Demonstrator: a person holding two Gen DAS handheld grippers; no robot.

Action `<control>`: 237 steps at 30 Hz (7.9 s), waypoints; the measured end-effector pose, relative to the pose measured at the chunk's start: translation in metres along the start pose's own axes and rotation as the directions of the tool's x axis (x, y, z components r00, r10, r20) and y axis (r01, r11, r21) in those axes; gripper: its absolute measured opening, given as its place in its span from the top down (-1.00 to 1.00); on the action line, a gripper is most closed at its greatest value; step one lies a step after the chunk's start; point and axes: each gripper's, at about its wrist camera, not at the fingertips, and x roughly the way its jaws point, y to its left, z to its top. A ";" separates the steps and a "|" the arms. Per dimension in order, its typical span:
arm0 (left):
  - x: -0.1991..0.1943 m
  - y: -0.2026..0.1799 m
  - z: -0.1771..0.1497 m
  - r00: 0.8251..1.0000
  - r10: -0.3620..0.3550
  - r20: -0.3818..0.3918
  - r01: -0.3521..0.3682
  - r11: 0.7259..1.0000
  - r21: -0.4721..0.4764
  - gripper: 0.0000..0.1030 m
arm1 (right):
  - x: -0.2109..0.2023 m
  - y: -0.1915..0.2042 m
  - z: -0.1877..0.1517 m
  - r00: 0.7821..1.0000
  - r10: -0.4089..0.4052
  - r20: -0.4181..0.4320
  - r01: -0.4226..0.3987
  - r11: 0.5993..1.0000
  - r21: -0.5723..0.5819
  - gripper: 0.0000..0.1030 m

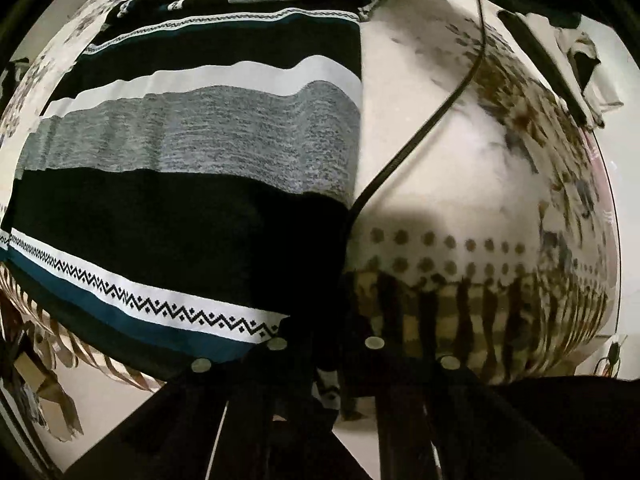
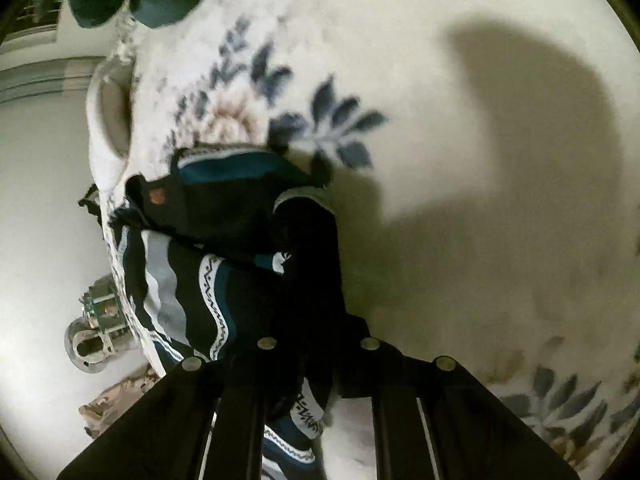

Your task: Fold small clothes

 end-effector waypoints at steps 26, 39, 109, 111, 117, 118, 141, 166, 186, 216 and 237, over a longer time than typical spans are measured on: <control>0.074 0.025 0.048 0.988 0.136 -0.075 -0.148 0.972 -0.184 -1.00 | -0.054 -0.035 -0.113 0.958 -0.283 0.038 0.284 0.929 -0.238 -0.59; -0.020 -0.025 0.037 0.982 -0.181 -0.044 0.179 0.982 -0.062 -0.99 | -0.073 -0.038 -0.122 0.947 -0.298 0.124 0.319 0.919 -0.229 -0.59; -0.037 0.440 0.061 0.975 -0.207 0.084 0.219 0.803 -0.555 -0.12 | 0.200 0.419 -0.061 0.982 -0.188 -0.025 0.177 0.957 -0.228 -0.23; -0.027 0.428 0.068 0.983 -0.178 0.045 0.175 0.842 -0.510 -0.12 | 0.202 0.407 -0.082 0.977 -0.208 -0.055 0.191 0.955 -0.228 -0.23; -0.006 0.403 0.083 0.996 -0.089 0.010 0.086 0.910 -0.406 0.78 | 0.194 0.400 -0.084 0.973 -0.224 0.062 0.232 0.951 -0.203 -0.23; -0.007 0.403 0.082 0.996 -0.092 0.020 0.093 0.909 -0.407 0.81 | 0.191 0.402 -0.077 0.973 -0.214 0.083 0.227 0.955 -0.193 -0.23; -0.033 0.436 0.071 0.970 -0.197 0.144 0.243 0.840 -0.485 0.85 | 0.239 0.508 -0.003 0.892 -0.363 0.269 0.429 0.866 -0.255 0.89; -0.017 0.429 0.070 0.982 -0.185 -0.031 0.162 0.923 -0.350 0.36 | 0.239 0.193 -0.383 0.974 -0.043 -0.224 0.066 0.993 0.095 -0.42; -0.032 0.440 0.071 0.937 -0.331 -0.116 0.279 0.904 -0.325 0.53 | 0.243 0.180 -0.463 0.988 -0.042 -0.148 0.072 0.975 0.208 0.09; 0.066 0.392 0.548 0.978 -0.145 0.150 0.140 0.989 0.048 -0.13 | 0.094 0.237 -0.017 0.940 -0.020 0.342 -0.028 0.991 0.133 -0.36; 0.054 0.404 0.515 0.944 -0.294 0.152 0.286 0.956 0.068 0.85 | 0.116 0.269 0.027 0.938 -0.099 0.332 0.080 0.994 0.070 0.93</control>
